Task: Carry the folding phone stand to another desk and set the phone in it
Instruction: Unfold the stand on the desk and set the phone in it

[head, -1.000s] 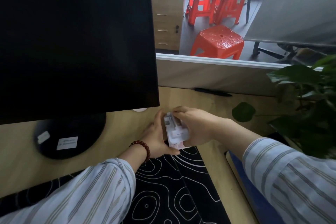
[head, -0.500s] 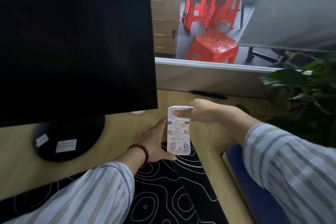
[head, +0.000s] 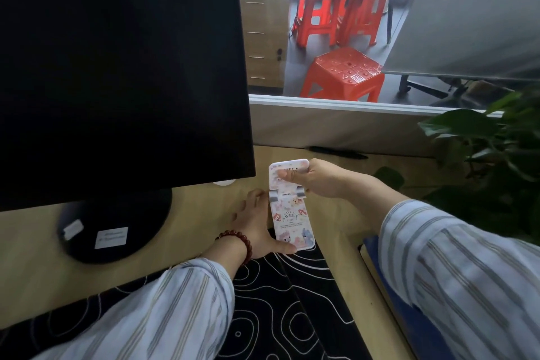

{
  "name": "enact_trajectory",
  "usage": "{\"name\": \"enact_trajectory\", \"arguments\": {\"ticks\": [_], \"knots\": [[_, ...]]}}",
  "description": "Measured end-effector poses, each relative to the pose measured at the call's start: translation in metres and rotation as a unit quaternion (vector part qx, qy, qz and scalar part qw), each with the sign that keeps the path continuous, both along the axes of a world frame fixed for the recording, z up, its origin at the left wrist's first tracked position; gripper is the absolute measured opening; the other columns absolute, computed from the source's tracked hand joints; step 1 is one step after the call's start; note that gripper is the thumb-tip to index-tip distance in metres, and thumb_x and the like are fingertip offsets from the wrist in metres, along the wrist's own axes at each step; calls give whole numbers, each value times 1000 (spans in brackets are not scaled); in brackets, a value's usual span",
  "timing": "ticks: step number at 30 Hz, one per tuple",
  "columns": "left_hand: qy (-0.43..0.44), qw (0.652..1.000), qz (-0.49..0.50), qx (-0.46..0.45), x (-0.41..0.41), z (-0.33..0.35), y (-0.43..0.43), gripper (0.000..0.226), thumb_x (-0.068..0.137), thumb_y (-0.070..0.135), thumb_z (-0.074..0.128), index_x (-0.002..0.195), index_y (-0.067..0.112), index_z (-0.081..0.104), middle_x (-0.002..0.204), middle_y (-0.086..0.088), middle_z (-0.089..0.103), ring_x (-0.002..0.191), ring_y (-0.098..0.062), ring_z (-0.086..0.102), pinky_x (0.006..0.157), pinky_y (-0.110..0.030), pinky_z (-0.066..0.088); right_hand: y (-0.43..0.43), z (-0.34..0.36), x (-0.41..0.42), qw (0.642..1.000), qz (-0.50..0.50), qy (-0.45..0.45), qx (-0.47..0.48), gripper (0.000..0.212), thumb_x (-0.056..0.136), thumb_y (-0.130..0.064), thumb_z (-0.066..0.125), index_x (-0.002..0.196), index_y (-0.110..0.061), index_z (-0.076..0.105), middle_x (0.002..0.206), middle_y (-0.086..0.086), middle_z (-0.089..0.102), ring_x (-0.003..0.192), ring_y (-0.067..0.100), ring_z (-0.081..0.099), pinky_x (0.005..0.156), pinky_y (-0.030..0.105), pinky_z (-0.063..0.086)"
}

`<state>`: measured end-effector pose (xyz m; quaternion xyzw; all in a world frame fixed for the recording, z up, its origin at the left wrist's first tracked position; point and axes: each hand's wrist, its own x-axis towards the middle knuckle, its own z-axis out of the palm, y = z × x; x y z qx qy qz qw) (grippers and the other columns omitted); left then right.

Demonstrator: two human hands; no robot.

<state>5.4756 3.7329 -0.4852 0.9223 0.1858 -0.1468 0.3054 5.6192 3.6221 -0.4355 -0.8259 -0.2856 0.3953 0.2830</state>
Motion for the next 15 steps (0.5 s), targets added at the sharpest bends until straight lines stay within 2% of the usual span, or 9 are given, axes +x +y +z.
{"name": "enact_trajectory", "arguments": {"ticks": [2,4,6,8,10,11,15], "knots": [[4,1000,4,2,2,1,2,114,54,55,81,145,24,20,151,6,13,138,-20,20,112,-38,23,3,1,0,1000,-16,8,6,61,65,-76,53,81,-21,73,92,-2,76,90,18,69,91,37,51],[12,1000,4,8,3,1,2,115,54,57,81,146,23,19,151,6,12,138,-20,21,112,-38,24,3,2,-2,1000,-11,16,8,51,72,-71,54,79,-24,72,93,-2,76,91,18,69,91,37,51],[17,1000,1,16,3,1,1,116,55,58,80,146,22,18,151,5,12,138,-21,21,111,-39,25,0,1,-3,1000,-6,18,19,45,77,-64,57,86,-22,70,96,-1,75,92,17,69,90,38,53],[17,1000,3,8,2,4,-2,115,56,56,80,146,22,17,150,5,13,137,-22,21,110,-39,25,-5,1,-5,999,-37,1,36,53,73,-64,63,96,-16,67,96,-1,75,90,18,69,88,40,55],[15,1000,4,7,2,5,-2,114,56,56,80,145,23,18,149,5,15,135,-22,23,109,-39,26,-10,0,-7,996,-75,5,56,68,58,-73,64,96,-16,71,94,-2,76,92,20,71,90,45,54],[14,1000,4,12,3,5,-3,113,55,56,79,145,23,19,148,5,16,134,-22,24,108,-39,27,-11,-1,-9,995,-81,11,63,69,53,-74,63,93,-19,72,94,-3,77,92,20,71,91,46,54],[26,999,7,19,5,6,-3,114,55,58,79,145,23,19,148,4,16,134,-22,25,108,-41,27,-9,0,-14,993,-86,15,80,46,65,-67,56,80,-26,70,89,-5,77,93,24,71,90,43,54]]}}
